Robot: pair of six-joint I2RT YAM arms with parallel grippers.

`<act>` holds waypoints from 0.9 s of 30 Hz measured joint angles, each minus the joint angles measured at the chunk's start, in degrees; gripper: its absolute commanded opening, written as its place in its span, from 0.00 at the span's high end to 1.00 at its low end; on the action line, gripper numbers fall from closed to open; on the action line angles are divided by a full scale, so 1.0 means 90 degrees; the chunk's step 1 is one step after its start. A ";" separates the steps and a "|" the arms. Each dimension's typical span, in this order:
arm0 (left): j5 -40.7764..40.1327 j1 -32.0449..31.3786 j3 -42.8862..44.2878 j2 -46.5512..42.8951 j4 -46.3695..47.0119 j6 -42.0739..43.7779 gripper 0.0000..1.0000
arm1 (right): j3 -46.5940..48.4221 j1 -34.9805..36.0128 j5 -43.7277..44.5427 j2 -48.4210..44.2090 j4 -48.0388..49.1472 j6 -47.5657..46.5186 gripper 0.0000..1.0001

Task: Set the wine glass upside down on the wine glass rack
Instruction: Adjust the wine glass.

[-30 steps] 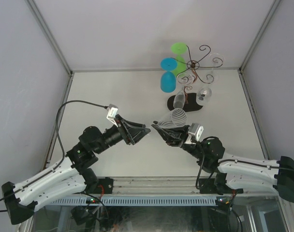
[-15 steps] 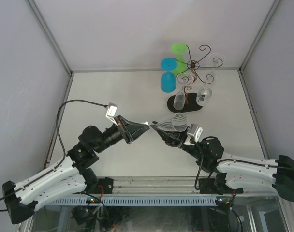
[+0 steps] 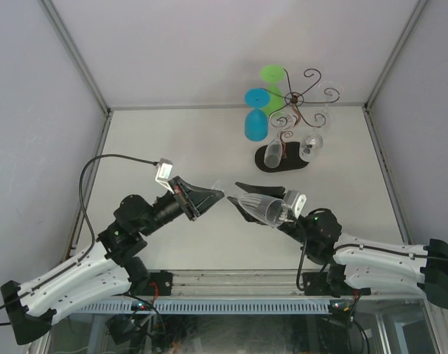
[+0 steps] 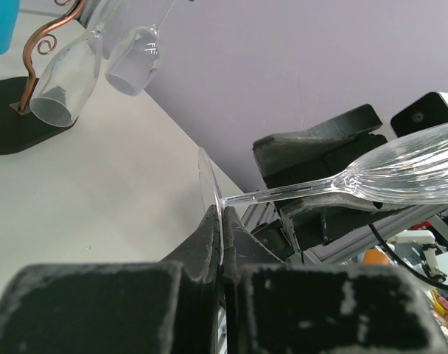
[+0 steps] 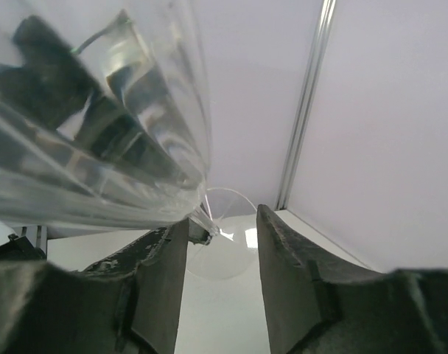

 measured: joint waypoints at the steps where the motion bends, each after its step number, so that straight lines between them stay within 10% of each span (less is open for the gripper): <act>1: -0.0022 0.0000 0.0000 -0.0051 -0.0058 0.0036 1.00 | 0.0000 0.0000 0.0017 -0.0044 -0.0080 0.0000 0.55; 27: -0.1858 0.0000 0.1105 -0.0964 -0.2351 0.2016 1.00 | -0.0692 0.0066 0.1455 -0.2251 -0.3825 0.1008 0.45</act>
